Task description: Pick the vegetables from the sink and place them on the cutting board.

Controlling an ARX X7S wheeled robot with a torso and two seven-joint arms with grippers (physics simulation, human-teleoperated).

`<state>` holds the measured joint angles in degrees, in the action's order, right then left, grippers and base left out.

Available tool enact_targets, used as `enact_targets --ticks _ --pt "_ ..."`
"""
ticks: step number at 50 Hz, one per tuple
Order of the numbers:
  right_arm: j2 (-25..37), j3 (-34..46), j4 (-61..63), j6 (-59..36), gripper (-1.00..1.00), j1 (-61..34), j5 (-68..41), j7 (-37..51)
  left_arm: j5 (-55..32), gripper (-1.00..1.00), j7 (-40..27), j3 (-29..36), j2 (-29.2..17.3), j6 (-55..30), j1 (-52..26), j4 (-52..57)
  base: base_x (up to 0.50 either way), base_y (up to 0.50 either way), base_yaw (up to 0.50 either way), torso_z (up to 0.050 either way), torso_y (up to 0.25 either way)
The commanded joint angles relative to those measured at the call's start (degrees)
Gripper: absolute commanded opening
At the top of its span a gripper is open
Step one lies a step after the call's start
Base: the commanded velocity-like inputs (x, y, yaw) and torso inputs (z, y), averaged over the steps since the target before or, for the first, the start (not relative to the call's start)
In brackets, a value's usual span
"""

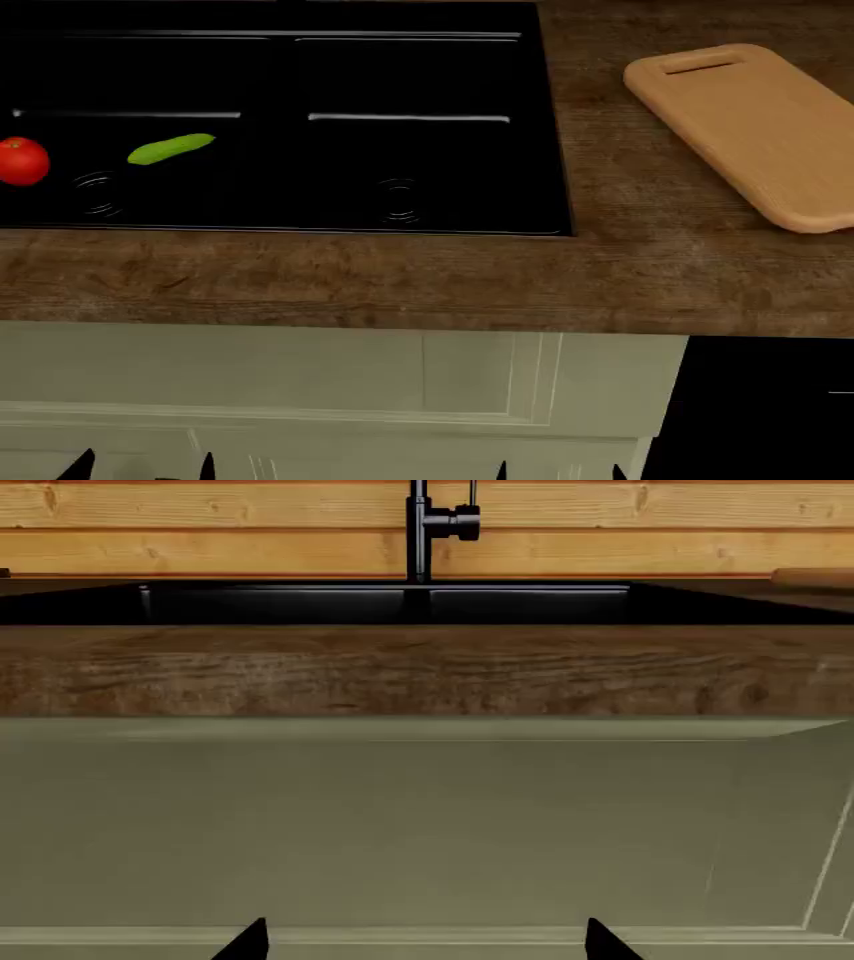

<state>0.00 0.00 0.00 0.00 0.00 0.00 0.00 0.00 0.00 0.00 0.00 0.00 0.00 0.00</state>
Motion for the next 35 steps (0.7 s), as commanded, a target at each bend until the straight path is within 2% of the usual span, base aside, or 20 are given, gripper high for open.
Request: enact_targets --ticks 1,7,9,12,16,35 --pt "2.1 2.7 0.8 0.0 1.0 0.4 0.0 2.7 0.0 1.0 -0.5 0.5 -0.4 -0.6 0.3 1.0 0.0 0.0 0.0 0.0 0.0" --pt "2.7 3.1 0.2 0.0 1.0 -0.1 -3.5 3.5 -1.2 1.0 -1.6 2.8 -2.0 0.4 0.1 -0.5 0.0 0.0 0.0 0.0 0.0" --pt "2.9 3.3 0.3 0.0 1.0 0.0 -4.1 3.5 0.8 1.0 -2.3 4.2 -2.7 0.9 0.5 -0.5 0.0 0.0 0.0 0.0 0.0" --pt "3.3 3.4 -0.1 1.4 1.0 0.2 -4.7 3.6 -3.3 1.0 -1.4 3.1 -2.7 1.4 0.5 0.3 0.0 0.0 0.0 0.0 0.0" --pt "3.6 4.2 0.0 -1.3 1.0 -0.4 -3.2 5.4 -3.5 1.0 -1.9 3.8 -3.1 2.4 1.1 1.3 0.0 0.04 0.0 0.0 0.0" --pt "4.8 6.0 0.0 -2.3 1.0 -0.9 -3.8 7.4 -4.3 1.0 -3.6 5.9 -4.6 2.8 0.5 0.0 0.0 0.5 0.0 0.0 0.0"
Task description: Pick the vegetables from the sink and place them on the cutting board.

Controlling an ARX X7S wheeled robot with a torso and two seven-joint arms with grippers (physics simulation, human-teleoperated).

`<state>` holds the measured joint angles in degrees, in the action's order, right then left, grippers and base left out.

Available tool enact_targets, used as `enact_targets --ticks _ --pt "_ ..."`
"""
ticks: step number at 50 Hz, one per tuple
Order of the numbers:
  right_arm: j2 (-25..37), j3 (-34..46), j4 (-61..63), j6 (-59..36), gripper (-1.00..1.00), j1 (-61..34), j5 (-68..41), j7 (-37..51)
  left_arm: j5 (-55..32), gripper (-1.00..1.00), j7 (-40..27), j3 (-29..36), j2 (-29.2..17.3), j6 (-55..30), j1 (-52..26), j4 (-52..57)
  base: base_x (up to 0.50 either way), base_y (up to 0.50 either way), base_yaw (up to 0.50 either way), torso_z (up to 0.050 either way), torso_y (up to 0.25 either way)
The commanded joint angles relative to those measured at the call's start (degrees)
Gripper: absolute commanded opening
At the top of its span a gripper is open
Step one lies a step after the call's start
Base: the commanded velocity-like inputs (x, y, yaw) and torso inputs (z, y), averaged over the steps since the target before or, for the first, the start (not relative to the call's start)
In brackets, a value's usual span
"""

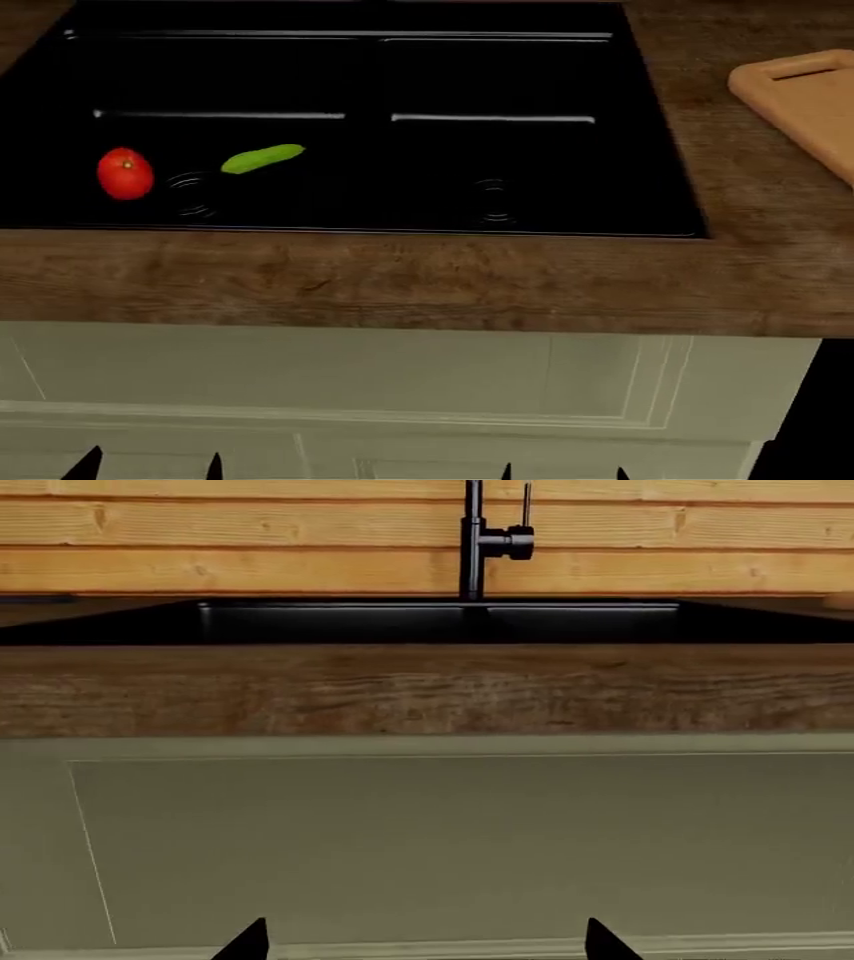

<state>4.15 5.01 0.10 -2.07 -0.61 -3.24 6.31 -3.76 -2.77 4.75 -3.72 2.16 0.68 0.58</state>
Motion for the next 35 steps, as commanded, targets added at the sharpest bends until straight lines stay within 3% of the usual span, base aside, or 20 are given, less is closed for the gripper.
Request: enact_targets --ticks 1,35 --pt "0.8 1.0 -0.2 -0.1 1.0 -0.3 -0.7 1.2 -0.6 1.0 -0.9 1.2 -1.0 0.9 -0.2 -0.9 0.0 0.5 0.0 0.0 0.0" --pt "2.6 3.2 0.1 0.6 1.0 -0.2 -2.8 3.4 -1.1 1.0 -3.8 4.0 -3.1 1.9 -0.2 -0.9 0.0 0.5 0.0 0.0 0.0"
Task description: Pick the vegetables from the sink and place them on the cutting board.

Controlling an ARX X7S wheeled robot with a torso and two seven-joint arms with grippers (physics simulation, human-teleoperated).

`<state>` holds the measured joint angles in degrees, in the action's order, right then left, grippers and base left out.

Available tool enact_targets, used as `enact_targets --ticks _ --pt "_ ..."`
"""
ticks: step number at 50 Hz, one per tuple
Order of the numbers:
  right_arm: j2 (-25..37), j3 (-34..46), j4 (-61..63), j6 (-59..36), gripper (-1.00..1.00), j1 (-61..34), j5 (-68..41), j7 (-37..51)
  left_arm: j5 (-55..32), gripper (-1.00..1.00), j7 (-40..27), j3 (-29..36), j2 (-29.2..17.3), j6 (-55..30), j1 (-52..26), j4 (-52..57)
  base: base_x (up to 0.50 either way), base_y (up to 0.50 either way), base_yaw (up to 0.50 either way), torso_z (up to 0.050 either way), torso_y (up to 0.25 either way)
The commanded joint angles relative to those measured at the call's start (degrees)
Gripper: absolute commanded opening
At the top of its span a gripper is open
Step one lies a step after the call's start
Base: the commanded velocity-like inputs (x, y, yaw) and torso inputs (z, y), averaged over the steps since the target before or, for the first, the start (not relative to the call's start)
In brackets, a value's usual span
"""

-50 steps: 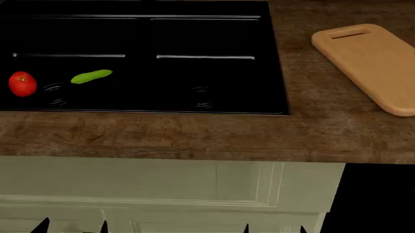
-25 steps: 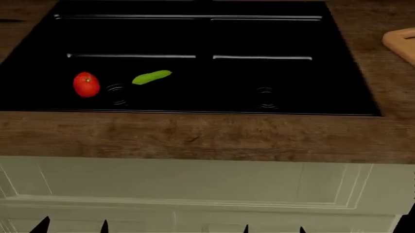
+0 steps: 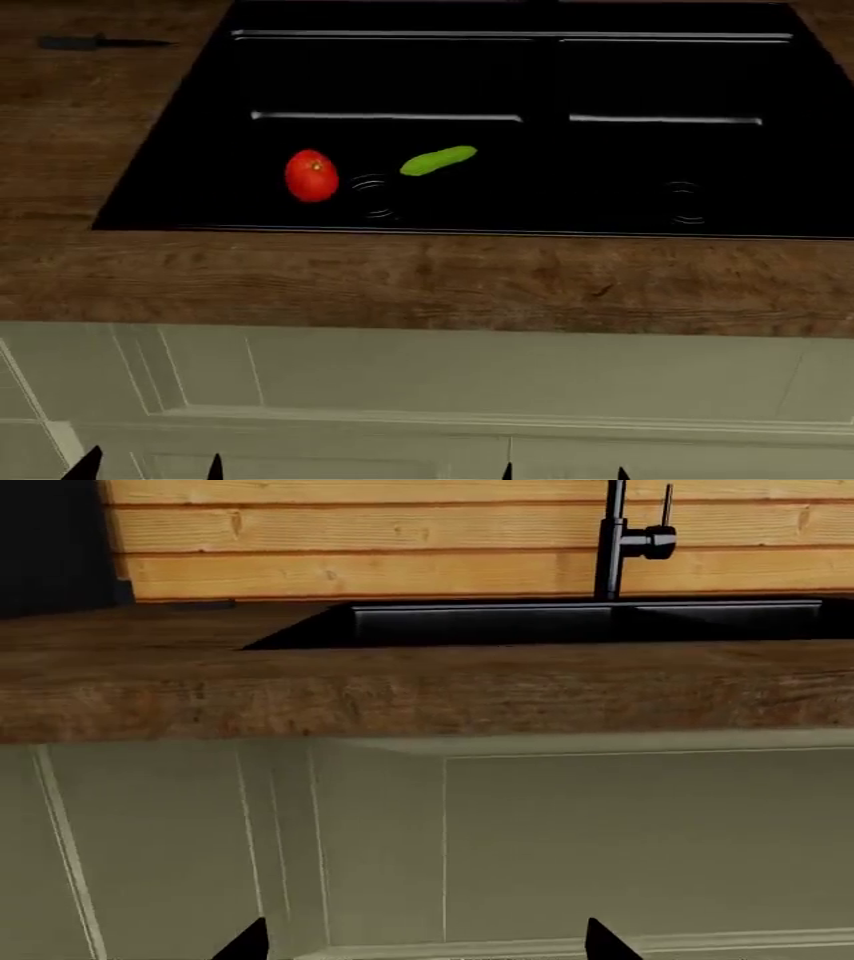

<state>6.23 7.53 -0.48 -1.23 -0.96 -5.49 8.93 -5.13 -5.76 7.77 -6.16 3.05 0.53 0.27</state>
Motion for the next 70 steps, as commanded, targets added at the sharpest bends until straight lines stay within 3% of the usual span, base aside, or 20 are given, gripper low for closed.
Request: enact_targets --ticks 1,6,7,11,14,23,29,39,43,50,59,63,70 --pt "0.5 0.7 0.5 -0.2 1.0 0.2 -0.6 0.8 0.1 1.0 -0.9 1.0 -0.7 1.0 -0.1 -0.7 0.0 0.5 0.0 0.0 0.0" --pt "0.6 0.3 1.3 0.8 1.0 0.9 -1.5 1.3 0.0 1.0 -1.3 1.0 -0.8 3.4 -0.1 -1.4 0.0 0.4 0.0 0.0 0.0" --pt "1.0 -0.1 3.1 -1.2 1.0 0.9 -2.9 0.9 -0.3 1.0 -1.5 0.5 -0.6 7.2 0.1 -2.1 0.0 0.0 0.0 0.0 0.0" --pt "3.3 -0.1 16.7 -15.9 1.0 -0.9 -4.1 2.1 0.1 1.0 1.6 3.0 -2.9 2.1 -2.1 4.2 0.0 0.0 0.0 0.025 0.0" --pt "4.5 2.8 18.0 -33.2 1.0 -12.6 -4.4 1.6 0.8 1.0 1.7 3.9 -2.7 -4.6 -9.2 6.4 0.0 0.0 0.0 0.05 0.0" --pt "4.0 4.7 9.2 -44.0 1.0 -34.5 -6.3 -2.2 -1.7 1.0 0.5 1.6 -1.5 -19.6 -27.4 7.4 0.0 0.0 0.0 0.05 0.0" --pt "3.4 7.2 -5.5 -42.3 1.0 -46.2 -3.5 -2.8 -1.2 1.0 -0.9 1.3 -0.6 -24.0 -37.9 -3.8 0.0 0.0 0.0 0.047 0.0" --pt "-0.6 9.3 -57.0 -20.7 1.0 -69.1 0.1 -6.0 1.2 1.0 -1.9 2.9 0.0 -18.4 -45.9 -22.5 0.0 0.0 0.0 0.0 0.0" --pt "-1.1 8.9 -65.4 -15.3 1.0 -72.5 -0.8 -9.1 1.8 1.0 -2.4 3.5 -0.2 -18.5 -47.0 -24.3 0.38 0.0 0.0 0.0 0.0" --pt "1.2 9.1 -46.9 -25.4 1.0 -66.4 -1.4 -7.8 -0.2 1.0 -2.2 2.2 -0.9 -20.6 -45.9 -20.1 0.5 0.0 0.0 0.0 0.0" --pt "1.6 9.4 -46.3 -25.8 1.0 -66.1 -1.7 -8.4 -0.9 1.0 -2.4 2.3 -1.4 -22.2 -45.9 -17.3 0.5 0.0 0.0 0.0 0.0" --pt "1.4 12.5 -47.5 -29.0 1.0 -66.6 -3.6 -18.5 -2.1 1.0 0.3 3.1 -2.3 -22.4 -44.7 -15.2 0.47 0.0 0.0 0.0 0.0" --pt "7.1 23.9 -29.6 -50.3 1.0 -63.9 -4.4 -34.3 -4.0 1.0 12.3 9.2 -7.7 -27.6 -44.5 -10.1 0.0 0.0 0.0 0.0 0.0"
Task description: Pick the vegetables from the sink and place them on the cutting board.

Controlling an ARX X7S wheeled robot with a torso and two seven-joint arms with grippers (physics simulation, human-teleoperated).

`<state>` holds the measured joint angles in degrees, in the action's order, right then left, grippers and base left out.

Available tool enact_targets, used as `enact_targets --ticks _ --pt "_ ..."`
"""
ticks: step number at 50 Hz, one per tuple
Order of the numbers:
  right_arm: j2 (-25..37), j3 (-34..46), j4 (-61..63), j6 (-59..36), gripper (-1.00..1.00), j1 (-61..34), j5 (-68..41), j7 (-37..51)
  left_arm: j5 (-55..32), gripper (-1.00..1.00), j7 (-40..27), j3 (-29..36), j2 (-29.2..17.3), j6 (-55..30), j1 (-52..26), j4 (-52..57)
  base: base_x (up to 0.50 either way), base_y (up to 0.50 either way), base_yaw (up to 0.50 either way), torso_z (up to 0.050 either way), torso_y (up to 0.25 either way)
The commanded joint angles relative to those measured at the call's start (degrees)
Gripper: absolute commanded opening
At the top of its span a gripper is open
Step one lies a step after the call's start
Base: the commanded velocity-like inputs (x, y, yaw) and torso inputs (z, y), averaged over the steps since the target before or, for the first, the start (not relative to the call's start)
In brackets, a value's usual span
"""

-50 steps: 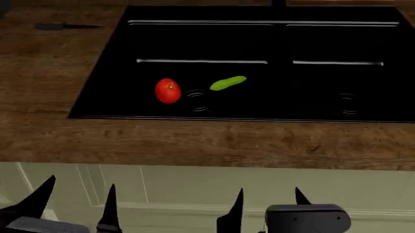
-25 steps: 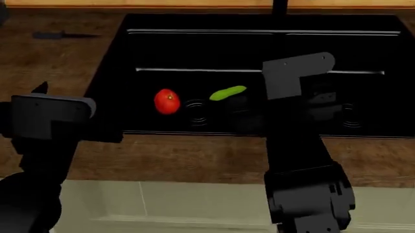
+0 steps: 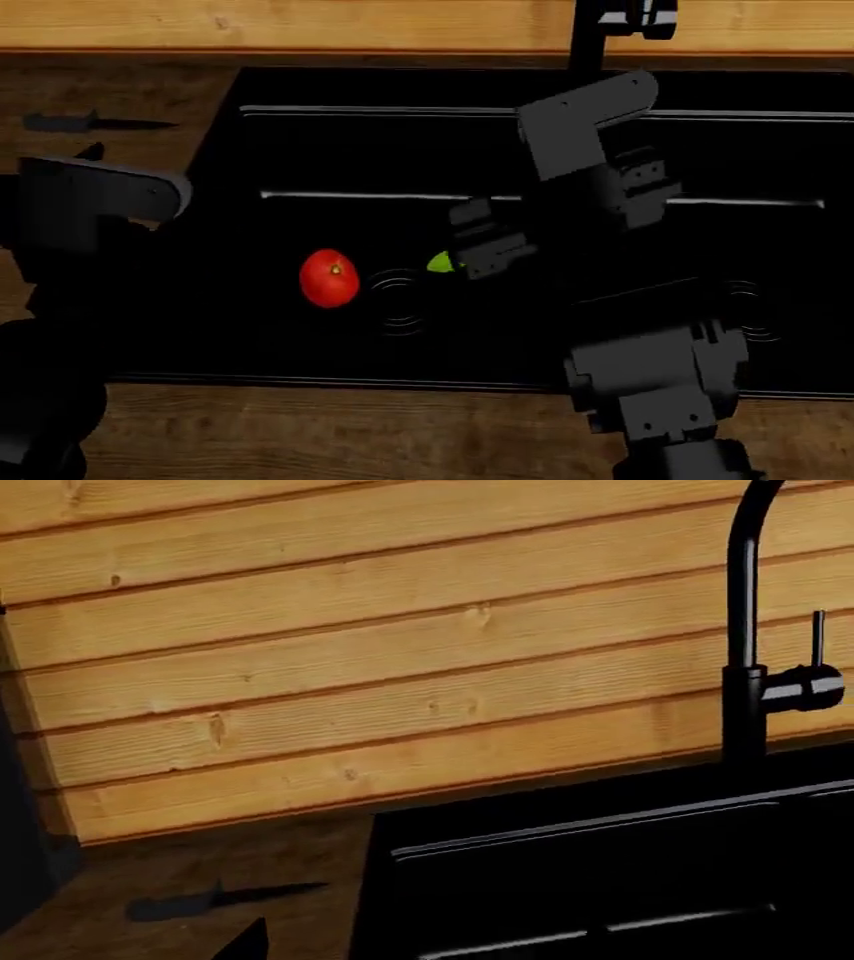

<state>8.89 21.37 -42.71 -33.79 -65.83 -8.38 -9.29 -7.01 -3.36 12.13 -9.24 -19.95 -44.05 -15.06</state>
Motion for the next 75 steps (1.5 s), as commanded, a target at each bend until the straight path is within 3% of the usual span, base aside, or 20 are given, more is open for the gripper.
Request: enact_targets --ticks 1,6,18,32,49,53,56,62,75 --pt "5.5 12.8 14.8 -19.4 1.0 0.8 -0.9 -18.1 -2.0 1.0 11.4 5.8 -5.5 -4.9 -0.2 5.8 0.0 0.0 0.0 0.0 0.0" --pt "10.8 18.4 26.8 -32.0 1.0 -2.0 -0.9 -23.0 -0.2 1.0 20.6 12.8 -12.0 -7.9 -1.1 11.8 0.0 0.0 0.0 0.0 0.0" --pt "19.4 24.4 54.2 -55.4 1.0 -13.8 -2.9 -28.4 -3.9 1.0 29.4 14.3 -21.4 -18.0 -2.0 30.8 0.0 0.0 0.0 0.0 0.0" --pt "22.5 29.8 57.3 -54.6 1.0 -14.0 -8.2 -26.1 -0.8 1.0 28.3 16.6 -21.0 -16.9 -3.7 28.4 0.48 0.0 0.0 0.0 0.001" --pt "22.8 30.3 56.6 -53.2 1.0 -11.7 -9.9 -26.3 -0.3 1.0 28.7 18.2 -21.5 -17.0 -3.3 29.3 0.5 0.0 0.0 0.0 0.001" --pt "22.4 29.7 56.2 -54.4 1.0 -11.3 -11.3 -27.0 -3.5 1.0 30.0 16.6 -21.0 -19.9 -2.8 29.6 0.32 0.0 0.0 0.0 0.003" --pt "23.6 31.6 57.8 -56.1 1.0 -11.6 -15.4 -27.4 -3.6 1.0 30.7 17.1 -21.2 -20.5 -3.4 28.7 0.0 0.0 0.0 0.0 0.0" --pt "26.5 32.1 59.0 -56.0 1.0 -15.4 -36.2 -16.2 -3.4 1.0 31.6 17.9 -22.0 -19.8 -3.3 29.9 0.0 0.0 0.0 0.0 0.0" --pt "27.4 31.5 60.0 -54.9 1.0 -11.5 -42.3 -14.2 -3.5 1.0 32.3 18.8 -23.1 -19.5 -2.1 30.9 0.15 0.0 0.0 0.0 0.0"
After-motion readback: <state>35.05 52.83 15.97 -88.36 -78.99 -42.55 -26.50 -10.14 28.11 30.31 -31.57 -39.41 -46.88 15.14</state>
